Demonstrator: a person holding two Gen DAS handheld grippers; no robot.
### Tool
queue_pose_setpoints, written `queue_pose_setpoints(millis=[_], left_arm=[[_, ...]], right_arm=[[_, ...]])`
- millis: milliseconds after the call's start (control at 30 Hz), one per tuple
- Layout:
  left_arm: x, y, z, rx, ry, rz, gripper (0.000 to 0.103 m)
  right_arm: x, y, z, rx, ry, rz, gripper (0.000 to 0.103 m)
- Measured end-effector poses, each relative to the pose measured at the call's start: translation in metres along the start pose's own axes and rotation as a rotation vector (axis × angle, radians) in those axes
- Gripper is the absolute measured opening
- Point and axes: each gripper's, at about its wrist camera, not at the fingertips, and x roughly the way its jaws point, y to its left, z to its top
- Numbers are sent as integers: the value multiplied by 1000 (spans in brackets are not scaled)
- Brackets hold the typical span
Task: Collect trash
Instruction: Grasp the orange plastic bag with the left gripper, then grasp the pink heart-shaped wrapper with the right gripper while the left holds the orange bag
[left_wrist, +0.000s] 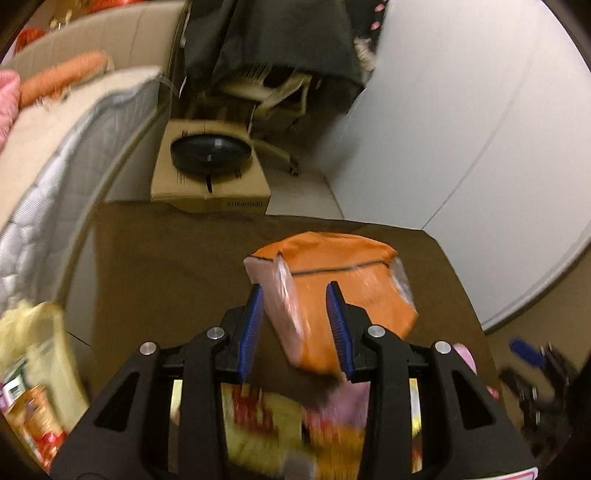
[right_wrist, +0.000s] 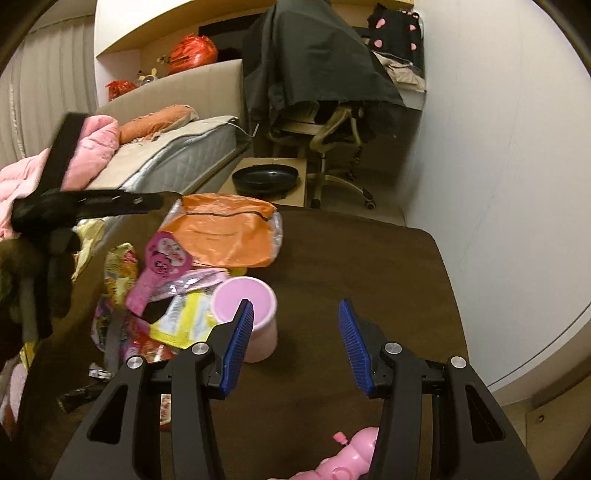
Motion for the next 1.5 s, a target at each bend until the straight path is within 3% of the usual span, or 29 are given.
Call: queue_pose_setpoints(millis=[100,133,167,200,233,267,433,500,733,867,1067,1333,1500], left_arm=[[37,-1,10,-24,84,36,34],[47,-1,11,-19,123,61,31],[54,-2,11,-16,147,71,21],[56,-3,11,-7,154,75,21],[53,-2,10,-4,142,73,13],[47,-2,11,-8,125,66,11],[-22,-2,23,-37,-34,28,10],[-56,-1,20,-28,-100,57,10],[-128,32,-22,-122,-178,74,10],[-146,53,-54,-170,-147,73,10],[-162,66,-110,-127,-90,118,11],[-170,83,-145,-140,-77,141,11],[-167,87,-154,-122,-54,144,11]], right_arm=[[5,-6,-4,7,14,-10,46],[5,-8,-6,10,16,-11,46],[5,-10,-7,15,18,-12,46],[5,-12,-9,23,20,-10,46],[5,-12,-10,31,20,-6,46],[5,-12,-10,35,19,-3,46],[2,-3,-8,31,1,20,46],[-1,6,-8,23,-7,30,46],[-11,43,-7,-24,-9,79,46],[-15,65,-7,-61,-3,99,46],[-10,84,-4,-77,30,130,46],[36,109,44,-5,51,160,46],[93,122,75,35,105,103,46]])
